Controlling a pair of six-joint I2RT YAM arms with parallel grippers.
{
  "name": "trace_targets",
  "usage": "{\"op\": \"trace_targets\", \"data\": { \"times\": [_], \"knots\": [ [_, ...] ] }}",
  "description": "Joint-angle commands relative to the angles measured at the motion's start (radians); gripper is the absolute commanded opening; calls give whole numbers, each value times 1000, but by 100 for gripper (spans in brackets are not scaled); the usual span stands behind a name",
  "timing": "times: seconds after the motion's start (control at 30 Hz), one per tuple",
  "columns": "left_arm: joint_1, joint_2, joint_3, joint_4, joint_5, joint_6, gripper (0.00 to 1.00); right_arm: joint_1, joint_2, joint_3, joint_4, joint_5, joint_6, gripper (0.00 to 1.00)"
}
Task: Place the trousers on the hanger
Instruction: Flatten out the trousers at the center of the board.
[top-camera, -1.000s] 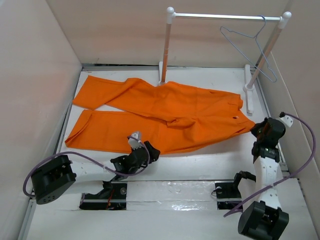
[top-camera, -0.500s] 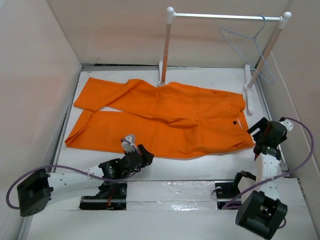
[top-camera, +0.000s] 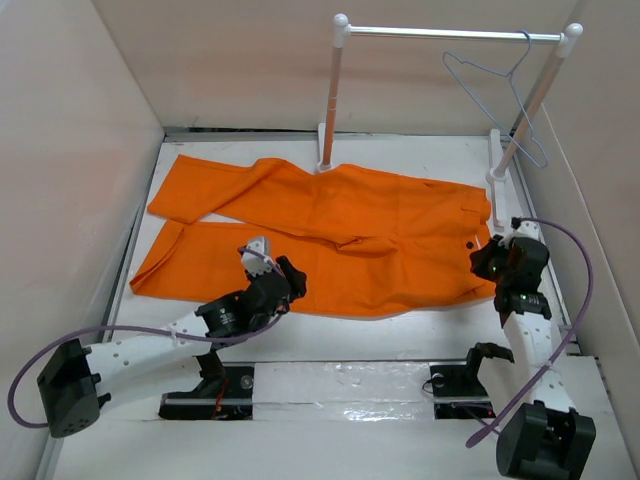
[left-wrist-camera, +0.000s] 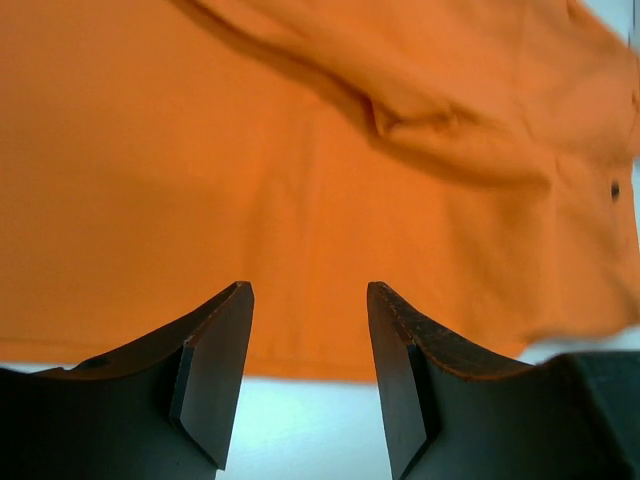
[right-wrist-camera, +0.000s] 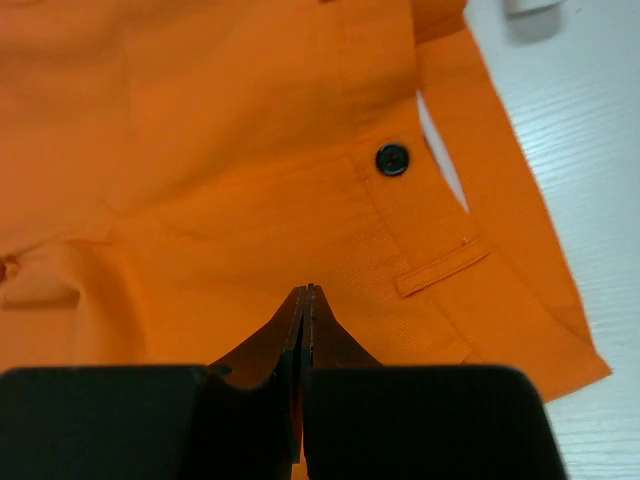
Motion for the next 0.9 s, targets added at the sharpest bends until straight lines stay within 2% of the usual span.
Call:
{"op": "trace_targets", "data": {
  "times": [0.0, 0.03, 0.07, 0.1, 0.13, 0.23, 0.27, 0.37, 0.43, 0.53, 0.57, 0.6, 0.63, 0.67, 0.7, 0.77, 0.8, 0.83, 0.87],
  "knots": [
    [126, 6, 59, 21, 17, 81, 47, 32, -31, -47, 68, -90, -30, 0],
    [239, -2, 56, 51, 108, 116, 47, 44, -61, -71, 63, -110, -38, 0],
    [297, -2, 52, 77, 109, 133, 46, 44, -61, -84, 63, -110, -44, 0],
    [358, -12, 52, 88, 172, 145, 46, 53, -98, -96, 60, -135, -45, 0],
    [492, -19, 61, 88, 198, 161, 46, 53, -116, -108, 63, -153, -48, 0],
    [677, -19, 59, 139, 266, 175, 47, 63, -175, -151, 63, -213, -53, 1],
    [795, -2, 64, 206, 287, 157, 47, 72, -187, -162, 71, -227, -45, 1],
    [945, 131, 113, 290, 402, 88, 47, 141, -190, -183, 108, -264, -48, 0],
    [955, 272, 221, 304, 395, 66, 46, 212, -157, -167, 120, -258, -70, 0],
    [955, 487, 390, 236, 288, 110, 46, 297, -127, -136, 143, -268, -93, 0],
    [966, 551, 530, 160, 255, 127, 46, 370, -114, -124, 146, -262, -106, 0],
    [977, 683, 612, 109, 214, 153, 46, 412, -107, -110, 139, -243, -111, 0],
    [999, 749, 692, 55, 197, 197, 46, 455, -103, -83, 134, -188, -117, 0],
    [1013, 817, 849, -63, 186, 219, 45, 546, -98, -73, 134, -158, -117, 0],
    [1032, 930, 921, -106, 191, 247, 44, 594, -88, -62, 140, -128, -117, 0],
    [1085, 1019, 1066, -195, 204, 316, 44, 692, -72, -33, 149, -10, -113, 0],
    [1125, 1074, 1111, -208, 208, 348, 45, 790, -36, -12, 167, 70, -111, 2],
    [1147, 1095, 1122, -208, 217, 360, 45, 837, -8, -12, 186, 107, -111, 2],
    [1168, 1110, 1127, -190, 232, 374, 46, 881, 27, 34, 204, 138, -128, 9]
  ]
}}
